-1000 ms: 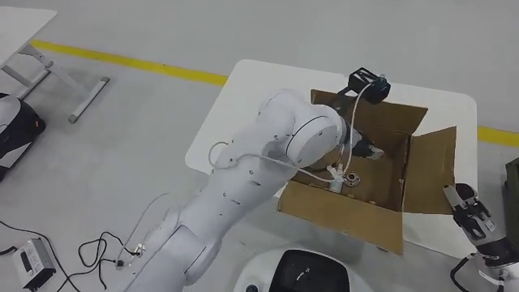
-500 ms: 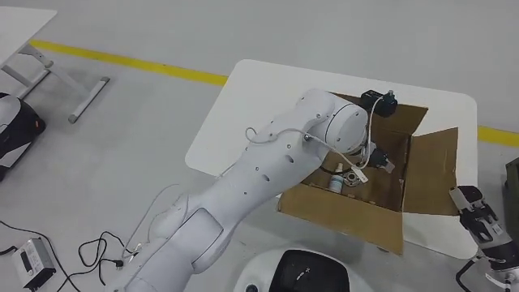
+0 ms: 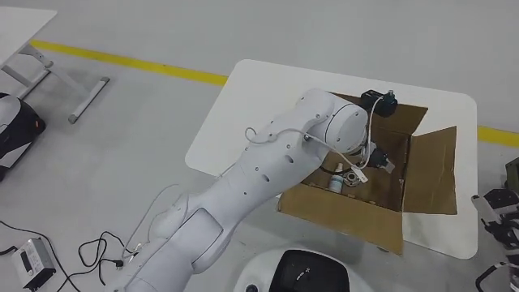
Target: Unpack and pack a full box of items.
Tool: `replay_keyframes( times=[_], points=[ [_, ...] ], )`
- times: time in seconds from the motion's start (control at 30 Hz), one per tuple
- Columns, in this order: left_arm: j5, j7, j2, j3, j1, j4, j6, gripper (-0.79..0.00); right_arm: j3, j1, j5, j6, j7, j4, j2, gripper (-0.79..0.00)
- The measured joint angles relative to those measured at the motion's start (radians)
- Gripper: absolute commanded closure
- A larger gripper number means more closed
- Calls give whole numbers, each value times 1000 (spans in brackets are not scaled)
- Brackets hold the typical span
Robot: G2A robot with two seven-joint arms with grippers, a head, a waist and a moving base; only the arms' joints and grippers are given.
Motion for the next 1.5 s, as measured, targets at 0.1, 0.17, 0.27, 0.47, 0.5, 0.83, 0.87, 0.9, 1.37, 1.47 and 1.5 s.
replay_keyframes(
  times=[0.1,0.17,0.27,0.47,0.5,0.83,0.87,0.9,1.37,1.47,1.5],
  points=[
    [-43,37,-10,11,6,46,34,-785,17,-10,-36,6,-11,-18,1,0],
    [-88,46,-20,25,-6,87,53,-785,25,-17,-56,14,-21,-29,1,0],
    [-118,64,-43,75,-37,195,115,-785,37,-26,-83,27,-36,-40,0,0],
    [-208,158,-96,145,-87,415,228,-785,43,-30,-87,27,-42,-33,-1,-43],
    [-216,170,-103,155,-94,440,235,-785,43,-29,-87,27,-42,-31,-1,-31],
    [-201,253,-177,272,-161,696,218,-785,24,-12,-84,24,-21,-18,-2,0],
    [-193,260,-185,284,-166,725,220,-785,19,-10,-89,33,-13,-15,-3,0],
    [-184,269,-191,292,-168,745,226,-785,15,-7,-91,40,-8,-14,-3,0],
    [-247,261,-235,304,-168,866,195,-785,11,-10,-91,45,2,-6,-4,0],
    [-247,261,-235,304,-168,866,195,-785,9,-16,-79,45,7,-3,-4,-40],
    [-247,261,-235,304,-168,866,195,-785,7,-17,-69,45,8,-3,-5,-74]
  ],
)
